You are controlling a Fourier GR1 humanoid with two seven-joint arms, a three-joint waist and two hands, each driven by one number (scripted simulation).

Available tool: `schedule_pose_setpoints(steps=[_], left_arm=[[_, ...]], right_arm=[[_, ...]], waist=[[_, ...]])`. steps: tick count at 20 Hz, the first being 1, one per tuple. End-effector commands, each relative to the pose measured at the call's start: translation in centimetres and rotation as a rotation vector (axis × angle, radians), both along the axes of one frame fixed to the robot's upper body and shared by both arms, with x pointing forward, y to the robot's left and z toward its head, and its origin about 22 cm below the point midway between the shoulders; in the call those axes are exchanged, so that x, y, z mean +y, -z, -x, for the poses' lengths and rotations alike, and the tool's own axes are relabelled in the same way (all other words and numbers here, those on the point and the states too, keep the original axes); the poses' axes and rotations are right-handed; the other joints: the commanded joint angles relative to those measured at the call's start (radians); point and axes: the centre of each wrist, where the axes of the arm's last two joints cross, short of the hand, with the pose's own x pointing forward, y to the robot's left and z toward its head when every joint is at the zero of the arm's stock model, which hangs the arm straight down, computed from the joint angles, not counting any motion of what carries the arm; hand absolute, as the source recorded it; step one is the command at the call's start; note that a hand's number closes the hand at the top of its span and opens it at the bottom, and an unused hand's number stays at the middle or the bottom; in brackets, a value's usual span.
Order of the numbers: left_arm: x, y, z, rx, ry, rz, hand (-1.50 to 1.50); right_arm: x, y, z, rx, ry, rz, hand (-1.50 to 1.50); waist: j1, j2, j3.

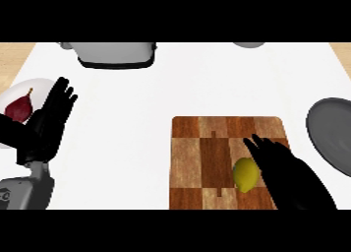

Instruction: Pick the lemon from the cutting board and place it in the pan

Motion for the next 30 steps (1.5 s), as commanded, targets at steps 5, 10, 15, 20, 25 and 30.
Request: schedule_pose_setpoints(steps=[5,10,15,20,25,30], left_arm=[[-1.7,1.7,0.6,0.01,-0.007,0.013,0.0],[0.3,-0.4,0.4,-0.004,-0.004,0.014,0.0],[-1.1,-1.4,1.5,0.013,-0.005,0.01,0.0],[0.9,-1.3,0.2,0.005,0.013,0.013,0.0],[-0.9,0.4,1.0,0.01,0.011,0.014,0.0],[-0.9,0.0,0.5,0.001,0.013,0.017,0.0]], right_arm=[[3.5,1.5,-3.0,0.065,0.074,0.1,-1.5],[1.8,2.5,-3.3,0.076,0.109,0.128,-1.5],[0.6,4.2,-4.9,0.071,0.132,0.101,-1.5],[1.1,5.1,-5.8,0.126,0.121,0.116,-1.5],[0.3,5.8,-5.6,0.119,0.114,0.105,-1.5],[3.4,8.8,-6.5,0.098,0.115,0.063,-1.5]], waist=[[0.003,0.002,0.0],[-0.002,0.0,0.001],[-0.001,-0.001,0.001],[-0.002,0.0,0.001],[-0.004,0.0,0.001],[-0.001,0.0,0.001]])
